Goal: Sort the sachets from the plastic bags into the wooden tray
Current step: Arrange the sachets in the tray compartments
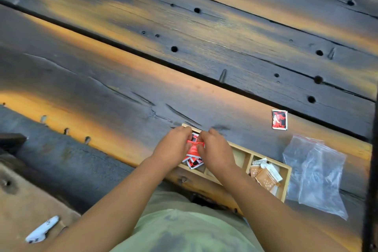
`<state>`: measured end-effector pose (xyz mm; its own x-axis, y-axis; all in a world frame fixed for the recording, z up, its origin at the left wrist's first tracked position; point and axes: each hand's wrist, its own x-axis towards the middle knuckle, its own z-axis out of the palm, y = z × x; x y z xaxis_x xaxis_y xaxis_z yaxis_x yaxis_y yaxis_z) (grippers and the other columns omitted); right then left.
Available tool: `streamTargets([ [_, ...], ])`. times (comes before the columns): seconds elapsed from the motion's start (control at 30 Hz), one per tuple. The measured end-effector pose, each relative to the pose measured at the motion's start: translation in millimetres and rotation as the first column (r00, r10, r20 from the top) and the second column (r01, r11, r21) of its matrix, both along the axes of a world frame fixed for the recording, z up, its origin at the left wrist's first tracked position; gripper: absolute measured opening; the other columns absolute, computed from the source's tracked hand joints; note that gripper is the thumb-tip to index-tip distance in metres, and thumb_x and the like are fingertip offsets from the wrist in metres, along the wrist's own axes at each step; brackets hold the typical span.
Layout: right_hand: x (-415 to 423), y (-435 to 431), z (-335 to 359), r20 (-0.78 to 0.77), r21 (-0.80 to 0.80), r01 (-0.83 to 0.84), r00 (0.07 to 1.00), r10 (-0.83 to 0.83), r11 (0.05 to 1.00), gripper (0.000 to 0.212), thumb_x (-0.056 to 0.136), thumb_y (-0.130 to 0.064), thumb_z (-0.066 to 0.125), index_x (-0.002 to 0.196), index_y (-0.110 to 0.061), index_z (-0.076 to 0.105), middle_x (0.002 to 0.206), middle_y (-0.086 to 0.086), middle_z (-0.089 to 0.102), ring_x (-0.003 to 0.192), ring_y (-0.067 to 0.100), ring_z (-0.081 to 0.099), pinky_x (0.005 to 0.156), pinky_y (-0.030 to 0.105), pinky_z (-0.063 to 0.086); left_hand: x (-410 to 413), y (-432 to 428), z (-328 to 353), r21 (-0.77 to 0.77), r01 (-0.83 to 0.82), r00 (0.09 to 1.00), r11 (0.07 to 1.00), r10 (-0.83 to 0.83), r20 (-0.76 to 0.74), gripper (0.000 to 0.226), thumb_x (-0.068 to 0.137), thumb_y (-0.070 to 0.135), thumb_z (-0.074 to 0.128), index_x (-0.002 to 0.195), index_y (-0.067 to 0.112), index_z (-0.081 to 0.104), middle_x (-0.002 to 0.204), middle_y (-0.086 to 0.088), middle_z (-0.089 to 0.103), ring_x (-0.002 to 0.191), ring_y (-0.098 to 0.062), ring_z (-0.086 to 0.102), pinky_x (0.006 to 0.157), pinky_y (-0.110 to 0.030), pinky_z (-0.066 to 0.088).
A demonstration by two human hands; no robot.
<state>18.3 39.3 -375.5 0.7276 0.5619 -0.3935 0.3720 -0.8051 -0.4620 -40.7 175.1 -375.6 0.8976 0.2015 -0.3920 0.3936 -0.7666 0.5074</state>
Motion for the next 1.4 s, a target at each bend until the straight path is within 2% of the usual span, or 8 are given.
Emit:
streamTargets([
  [0.13,-9,-2,-2,0.083,-0.007,-0.018,0.996,0.019,1.0,0.008,0.093,-0.019,0.054,0.101,-0.017,0.055,0.099,0.004,0.05,0.083,0.027,0.058,0.061,0.038,0.047,-5,-4,-5,0.063,0.04,0.999,0.997,-0.042,0.031,0.01,0.089,0.019,0.063,0.093,0.015,0.055,0.102,-0.001,0.044,0.099,-0.021,0.047,0.081,-0.041,0.048],
  [0.4,-6,-7,-7,0.036,0.062,0.016,0.999,-0.018,0.998,0.016,0.092,-0.021,0.058,0.105,-0.018,0.048,0.102,0.001,0.052,0.085,0.025,0.057,0.061,0.034,0.04,3,2,-7,0.079,0.071,0.997,0.994,-0.072,0.01,0.017,0.089,0.025,0.065,0.098,0.019,0.053,0.099,0.002,0.046,0.089,-0.02,0.051,0.071,-0.036,0.045],
  [0.57,18,-25,-2,-0.182,0.219,0.32,0.942,-0.283,0.922,0.01,0.089,-0.017,0.06,0.093,-0.023,0.053,0.077,-0.01,0.055,0.073,0.013,0.056,0.062,0.03,0.041,29,7,3,-0.006,0.041,0.999,0.999,-0.041,0.032,0.009,0.087,0.022,0.064,0.087,0.018,0.056,0.084,0.005,0.055,0.079,-0.015,0.052,0.067,-0.032,0.04],
  [0.8,74,-102,-9,-0.202,0.184,0.649,0.76,-0.617,0.738,0.013,0.086,-0.013,0.057,0.095,-0.023,0.056,0.069,-0.008,0.058,0.076,0.023,0.061,0.072,0.034,0.047,110,-48,2,-0.155,0.121,0.992,0.98,-0.115,0.048,0.004,0.085,0.014,0.065,0.082,0.015,0.062,0.073,0.001,0.062,0.072,-0.019,0.057,0.07,-0.034,0.046],
  [0.93,98,-144,-21,-0.186,0.089,0.765,0.642,-0.744,0.638,0.016,0.085,-0.013,0.055,0.096,-0.025,0.054,0.077,-0.002,0.063,0.085,0.029,0.062,0.075,0.036,0.046,157,-102,-19,-0.211,0.285,0.955,0.935,-0.296,-0.021,0.008,0.085,0.013,0.064,0.092,0.009,0.064,0.081,-0.001,0.063,0.081,-0.023,0.06,0.07,-0.026,0.04],
  [1.1,124,-170,-35,-0.154,0.059,0.818,0.574,-0.804,0.572,0.015,0.083,-0.016,0.058,0.098,-0.018,0.056,0.09,0.008,0.069,0.088,0.031,0.063,0.076,0.037,0.048,199,-146,-46,-0.185,0.328,0.942,0.926,-0.336,-0.013,0.013,0.083,0.012,0.064,0.095,0.008,0.063,0.094,-0.013,0.067,0.09,-0.03,0.061,0.078,-0.031,0.045],
  [1.23,139,-175,-48,-0.092,0.062,0.829,0.56,-0.824,0.556,0.024,0.081,-0.027,0.068,0.096,-0.015,0.054,0.096,0.008,0.063,0.093,0.028,0.06,0.077,0.038,0.047,225,-166,-59,-0.088,0.336,0.941,0.938,-0.33,0.078,0.019,0.083,0.016,0.062,0.101,0.009,0.058,0.101,-0.015,0.06,0.097,-0.032,0.056,0.081,-0.036,0.043],
  [1.4,148,-162,-54,0.045,-0.05,0.817,0.577,-0.816,0.575,0.04,0.085,-0.033,0.071,0.11,-0.01,0.051,0.116,0.011,0.055,0.107,0.033,0.055,0.089,0.042,0.042,234,-181,-63,0.009,0.338,0.938,0.941,-0.337,0.081,0.036,0.083,0.021,0.068,0.112,0.008,0.052,0.113,-0.015,0.053,0.103,-0.034,0.053,0.083,-0.043,0.046],
])
